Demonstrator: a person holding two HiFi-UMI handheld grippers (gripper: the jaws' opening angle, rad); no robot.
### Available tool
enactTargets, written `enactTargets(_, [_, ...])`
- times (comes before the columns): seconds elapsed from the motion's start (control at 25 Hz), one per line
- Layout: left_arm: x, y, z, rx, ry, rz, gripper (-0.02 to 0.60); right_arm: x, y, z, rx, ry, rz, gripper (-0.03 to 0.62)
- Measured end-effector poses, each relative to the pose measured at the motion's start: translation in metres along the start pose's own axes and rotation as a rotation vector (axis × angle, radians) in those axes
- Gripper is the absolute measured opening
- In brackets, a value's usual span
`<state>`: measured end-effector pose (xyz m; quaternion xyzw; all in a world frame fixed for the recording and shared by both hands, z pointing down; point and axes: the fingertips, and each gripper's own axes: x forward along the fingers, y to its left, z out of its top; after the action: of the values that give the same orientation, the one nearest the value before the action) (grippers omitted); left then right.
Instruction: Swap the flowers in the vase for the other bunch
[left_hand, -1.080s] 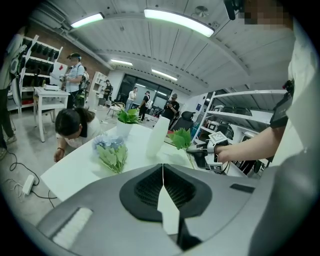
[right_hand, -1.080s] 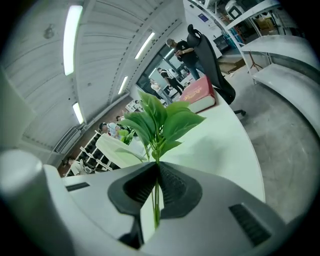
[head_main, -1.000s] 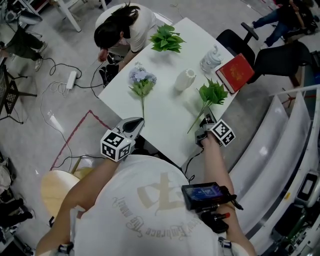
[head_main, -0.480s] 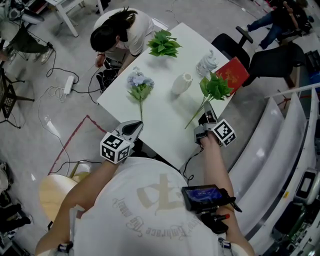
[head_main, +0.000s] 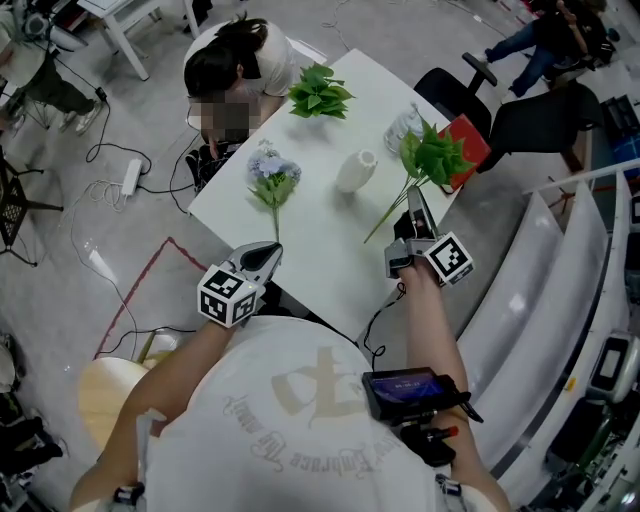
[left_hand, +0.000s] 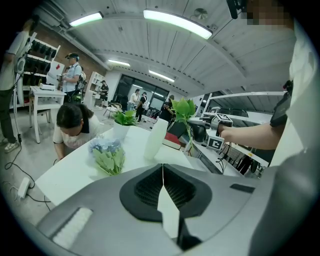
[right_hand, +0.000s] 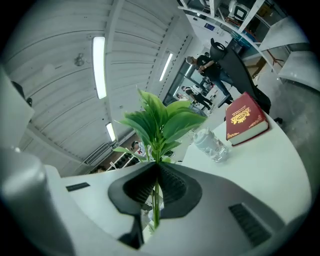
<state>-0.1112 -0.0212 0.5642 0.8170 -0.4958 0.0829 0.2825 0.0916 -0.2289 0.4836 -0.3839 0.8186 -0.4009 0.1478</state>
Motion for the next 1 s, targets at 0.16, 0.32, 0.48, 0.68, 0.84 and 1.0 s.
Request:
enactTargets(0.16, [0.001, -0.001, 0.002, 0.002, 0.001, -0.006, 0.008, 0.009, 0.009, 0.008, -0.004, -0.009, 0.024, 0.015])
enactTargets(0.32, [0.002, -0.001, 0.001, 0.0, -0.001, -0.004, 0.008, 0.017, 0.018, 0.015, -0.01, -0.018, 0.05, 0.015])
enactTargets(0.48, [0.0, 0.0, 0.002, -0.002, -0.007, 0.003, 0.008, 0.027, 0.033, 0.029, -0.013, -0.045, 0.093, 0.015])
enactTargets(0.68, [-0.003, 0.002, 0.002, -0.003, -0.009, 0.012, 0.008, 0.047, 0.058, 0.056, -0.059, -0.107, 0.157, 0.015])
enactTargets(0.84, [-0.005, 0.005, 0.003, 0.004, -0.011, 0.019, 0.008, 0.066, 0.073, 0.07, -0.084, -0.147, 0.185, 0.015])
enactTargets(1.0, [-0.008, 0.01, 0.003, -0.002, -0.012, 0.032, 0.008, 0.083, 0.091, 0.084, -0.135, -0.197, 0.216, 0.015])
